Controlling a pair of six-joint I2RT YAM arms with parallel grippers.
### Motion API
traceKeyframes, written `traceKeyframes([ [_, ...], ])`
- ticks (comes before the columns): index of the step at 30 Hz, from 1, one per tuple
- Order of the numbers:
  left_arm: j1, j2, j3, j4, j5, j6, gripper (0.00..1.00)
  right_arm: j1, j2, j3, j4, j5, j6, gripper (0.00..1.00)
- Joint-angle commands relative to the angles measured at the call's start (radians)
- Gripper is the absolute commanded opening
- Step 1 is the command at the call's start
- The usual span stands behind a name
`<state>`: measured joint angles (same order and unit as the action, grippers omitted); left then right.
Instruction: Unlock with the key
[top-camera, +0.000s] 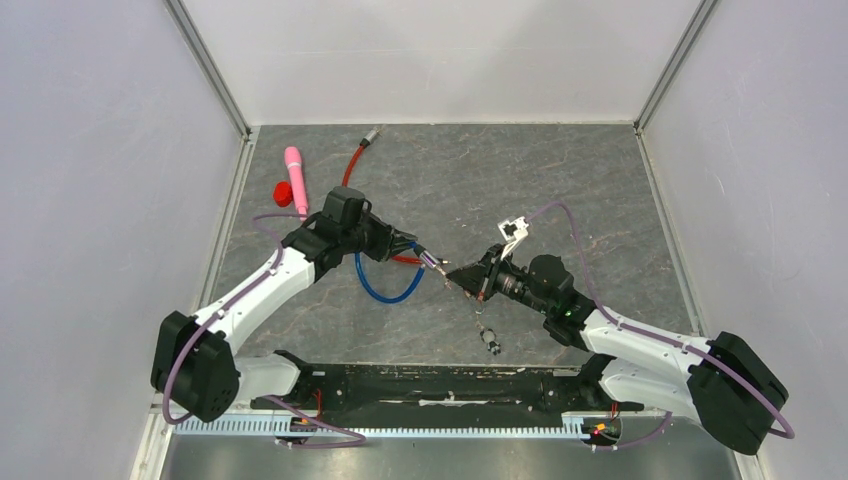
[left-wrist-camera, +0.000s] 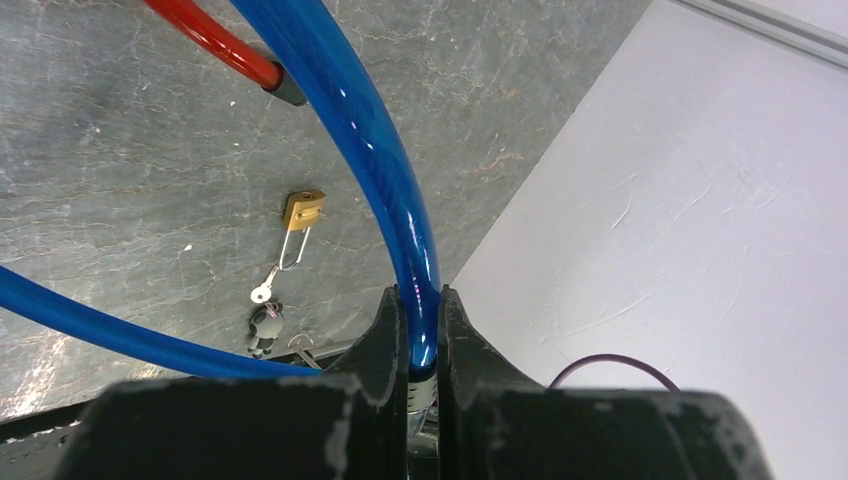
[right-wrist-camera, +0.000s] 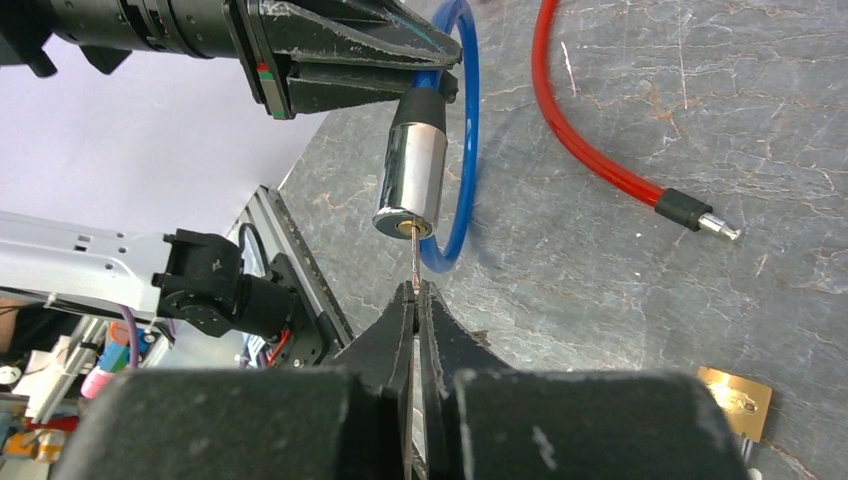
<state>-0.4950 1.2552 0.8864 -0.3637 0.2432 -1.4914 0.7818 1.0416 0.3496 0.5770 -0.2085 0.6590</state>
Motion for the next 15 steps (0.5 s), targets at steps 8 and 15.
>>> traceKeyframes([
  [8, -0.032, -0.106, -0.036, 0.136, -0.046, 0.033, 0.02, 0.002, 0.008, 0.061, 0.046, -0.017, 0.135, 0.0],
  [15, -0.094, -0.153, -0.055, 0.147, -0.108, 0.056, 0.02, 0.002, 0.027, 0.082, 0.051, 0.002, 0.133, 0.0],
])
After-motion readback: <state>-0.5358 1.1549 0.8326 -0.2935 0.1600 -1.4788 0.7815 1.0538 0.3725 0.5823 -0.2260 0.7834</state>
